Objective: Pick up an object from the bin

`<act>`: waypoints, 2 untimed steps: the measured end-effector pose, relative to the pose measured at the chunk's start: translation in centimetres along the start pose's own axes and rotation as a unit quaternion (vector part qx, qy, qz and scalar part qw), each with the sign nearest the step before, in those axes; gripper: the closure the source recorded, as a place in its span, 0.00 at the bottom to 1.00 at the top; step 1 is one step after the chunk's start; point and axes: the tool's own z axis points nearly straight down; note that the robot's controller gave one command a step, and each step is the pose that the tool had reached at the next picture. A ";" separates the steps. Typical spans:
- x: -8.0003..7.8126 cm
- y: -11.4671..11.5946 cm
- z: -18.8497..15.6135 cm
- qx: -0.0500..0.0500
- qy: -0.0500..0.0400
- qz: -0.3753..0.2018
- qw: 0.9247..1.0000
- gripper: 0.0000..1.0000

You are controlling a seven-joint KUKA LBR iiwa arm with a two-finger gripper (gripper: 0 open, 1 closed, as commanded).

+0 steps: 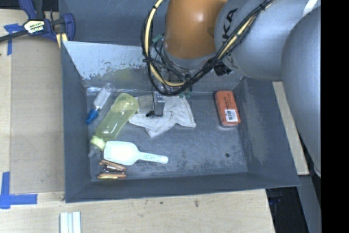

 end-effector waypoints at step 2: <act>0.2 0.3 3.8 -0.001 -0.006 0.013 1.000 0.00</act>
Offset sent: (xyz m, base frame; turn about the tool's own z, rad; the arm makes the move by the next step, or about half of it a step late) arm -0.0054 0.0043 -0.0551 0.0341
